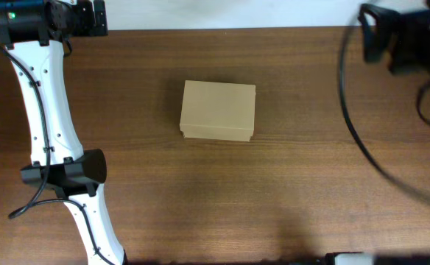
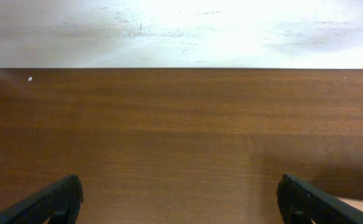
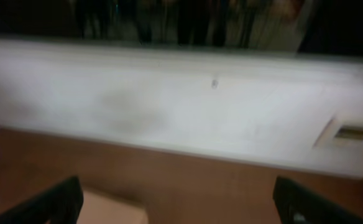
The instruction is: Pack container
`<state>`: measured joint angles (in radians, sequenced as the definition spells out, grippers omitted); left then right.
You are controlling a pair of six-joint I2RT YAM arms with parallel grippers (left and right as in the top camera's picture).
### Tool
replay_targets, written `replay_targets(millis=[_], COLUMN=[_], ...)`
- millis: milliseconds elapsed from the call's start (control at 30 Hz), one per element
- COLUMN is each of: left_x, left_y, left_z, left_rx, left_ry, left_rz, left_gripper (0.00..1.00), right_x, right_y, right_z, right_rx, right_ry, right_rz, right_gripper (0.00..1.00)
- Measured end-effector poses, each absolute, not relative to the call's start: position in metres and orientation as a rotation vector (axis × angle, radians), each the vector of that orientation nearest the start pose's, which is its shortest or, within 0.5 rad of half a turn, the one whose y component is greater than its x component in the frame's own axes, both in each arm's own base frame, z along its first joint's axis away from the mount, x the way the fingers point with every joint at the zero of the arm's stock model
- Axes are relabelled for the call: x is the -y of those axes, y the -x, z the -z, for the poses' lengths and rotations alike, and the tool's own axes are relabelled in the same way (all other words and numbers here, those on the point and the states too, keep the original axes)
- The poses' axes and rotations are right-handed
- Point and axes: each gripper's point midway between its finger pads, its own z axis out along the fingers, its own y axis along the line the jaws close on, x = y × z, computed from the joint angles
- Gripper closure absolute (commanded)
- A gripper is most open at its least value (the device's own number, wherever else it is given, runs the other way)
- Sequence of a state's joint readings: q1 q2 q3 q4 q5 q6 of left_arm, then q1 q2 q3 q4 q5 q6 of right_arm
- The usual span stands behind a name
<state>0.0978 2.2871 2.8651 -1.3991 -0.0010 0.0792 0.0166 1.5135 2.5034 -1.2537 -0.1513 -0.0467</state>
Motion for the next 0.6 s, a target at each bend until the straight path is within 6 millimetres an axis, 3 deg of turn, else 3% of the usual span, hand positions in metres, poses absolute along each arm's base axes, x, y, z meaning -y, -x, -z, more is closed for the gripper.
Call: replay_targets(millis=[133, 200, 267, 333, 467, 600], left_x=[-0.052, -0.052, -0.052, -0.052, -0.052, -0.052], left_y=[-0.531, -0.531, -0.531, -0.531, -0.531, -0.531], left_z=[-0.317, -0.317, -0.317, -0.317, -0.317, -0.317], left_rx=[-2.393, -2.394, -2.394, -2.394, -2.394, -2.394], left_ry=[0.023, 0.023, 0.022, 0.023, 0.023, 0.023], left_rz=[-0.084, -0.084, -0.085, -0.085, -0.084, -0.085], left_gripper=[0.00, 0.00, 0.00, 0.00, 0.00, 0.00], right_x=[-0.023, -0.017, -0.011, -0.004, 0.007, 0.013], right_y=[-0.280, -0.259, -0.241, -0.230, -0.223, -0.220], right_z=[-0.576, -0.575, -0.562, -0.541, -0.481, -0.407], right_rx=[-1.625, -1.543, -1.498, -1.478, -1.507, -1.588], right_ry=[0.135, 0.112, 0.082, 0.051, 0.004, -0.020], right_rz=[-0.060, -0.030, 0.000, 0.029, 0.074, 0.107], right_gripper=[0.01, 0.01, 0.01, 0.01, 0.01, 0.01])
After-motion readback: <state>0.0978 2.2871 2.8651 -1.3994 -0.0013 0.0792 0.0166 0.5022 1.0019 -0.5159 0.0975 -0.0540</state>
